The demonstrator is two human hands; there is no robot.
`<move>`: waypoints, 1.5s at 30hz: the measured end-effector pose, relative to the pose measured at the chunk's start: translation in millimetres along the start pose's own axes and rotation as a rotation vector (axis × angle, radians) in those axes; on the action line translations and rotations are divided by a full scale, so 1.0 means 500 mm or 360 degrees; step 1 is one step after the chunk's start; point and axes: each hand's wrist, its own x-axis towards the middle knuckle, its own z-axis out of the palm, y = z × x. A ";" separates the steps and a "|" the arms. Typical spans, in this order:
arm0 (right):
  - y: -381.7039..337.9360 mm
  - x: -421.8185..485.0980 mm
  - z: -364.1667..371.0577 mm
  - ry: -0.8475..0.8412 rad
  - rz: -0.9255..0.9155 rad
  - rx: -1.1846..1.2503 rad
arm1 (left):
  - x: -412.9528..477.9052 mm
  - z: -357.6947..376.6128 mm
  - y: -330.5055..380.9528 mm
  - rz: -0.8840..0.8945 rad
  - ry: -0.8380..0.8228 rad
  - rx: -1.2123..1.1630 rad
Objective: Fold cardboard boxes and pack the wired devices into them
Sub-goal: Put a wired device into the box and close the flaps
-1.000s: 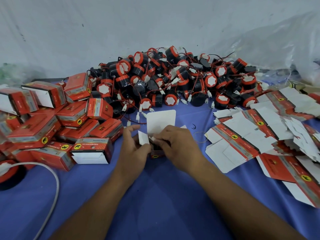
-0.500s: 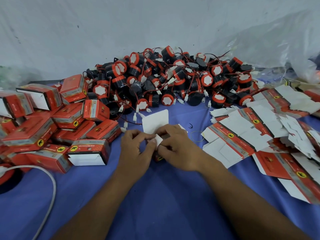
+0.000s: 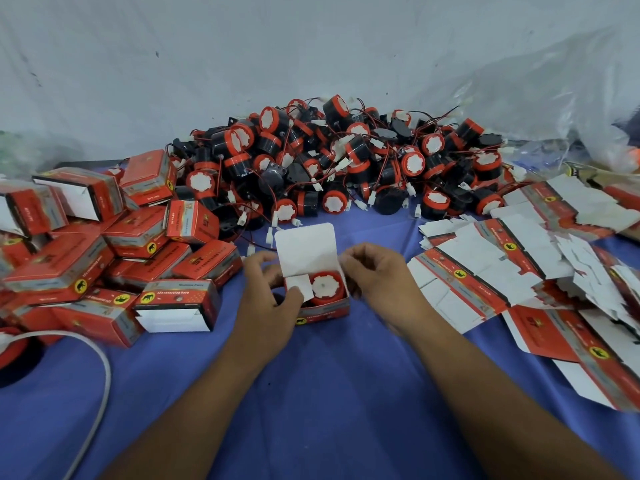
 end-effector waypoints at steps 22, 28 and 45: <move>0.012 -0.016 0.004 -0.0537 -0.0457 -0.0450 | -0.002 -0.012 0.000 0.0100 -0.0096 0.0100; 0.021 -0.014 0.006 -0.0510 -0.0261 -0.0235 | -0.005 -0.009 0.003 0.0201 -0.0174 0.0293; 0.033 -0.007 0.004 -0.0489 -0.0518 -0.0547 | -0.001 -0.008 0.003 0.0209 -0.0061 0.0376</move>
